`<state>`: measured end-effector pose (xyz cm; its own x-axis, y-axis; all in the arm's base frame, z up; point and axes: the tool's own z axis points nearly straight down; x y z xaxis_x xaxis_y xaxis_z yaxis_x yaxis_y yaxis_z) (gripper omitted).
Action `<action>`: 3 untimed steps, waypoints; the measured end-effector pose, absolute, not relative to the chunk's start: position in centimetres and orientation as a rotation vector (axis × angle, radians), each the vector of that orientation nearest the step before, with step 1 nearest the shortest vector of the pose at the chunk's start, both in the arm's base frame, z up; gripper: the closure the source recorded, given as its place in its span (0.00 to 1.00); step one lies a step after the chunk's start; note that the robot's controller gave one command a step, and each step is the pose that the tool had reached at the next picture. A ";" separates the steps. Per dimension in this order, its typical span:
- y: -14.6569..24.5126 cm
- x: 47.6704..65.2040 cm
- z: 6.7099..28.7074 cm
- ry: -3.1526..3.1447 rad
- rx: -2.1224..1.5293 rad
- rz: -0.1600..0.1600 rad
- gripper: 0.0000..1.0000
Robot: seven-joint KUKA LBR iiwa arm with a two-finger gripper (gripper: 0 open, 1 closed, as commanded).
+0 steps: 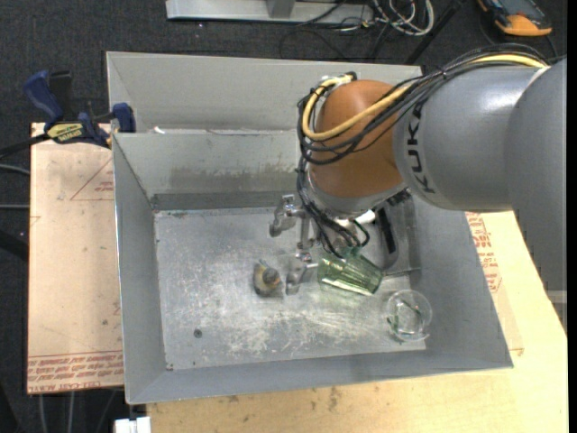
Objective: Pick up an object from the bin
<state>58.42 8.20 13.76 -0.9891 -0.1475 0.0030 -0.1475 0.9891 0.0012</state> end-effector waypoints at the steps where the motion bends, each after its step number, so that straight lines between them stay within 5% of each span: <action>1: 8.6 58.0 14.2 -3.136 0.225 -0.002 0.00; 2: 8.9 57.1 7.7 -3.137 0.251 -0.003 0.00; 3: 9.0 57.4 8.4 -3.140 0.255 -0.005 1.00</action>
Offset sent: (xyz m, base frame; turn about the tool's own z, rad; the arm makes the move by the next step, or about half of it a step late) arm -0.0163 0.0071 -0.0676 -0.0176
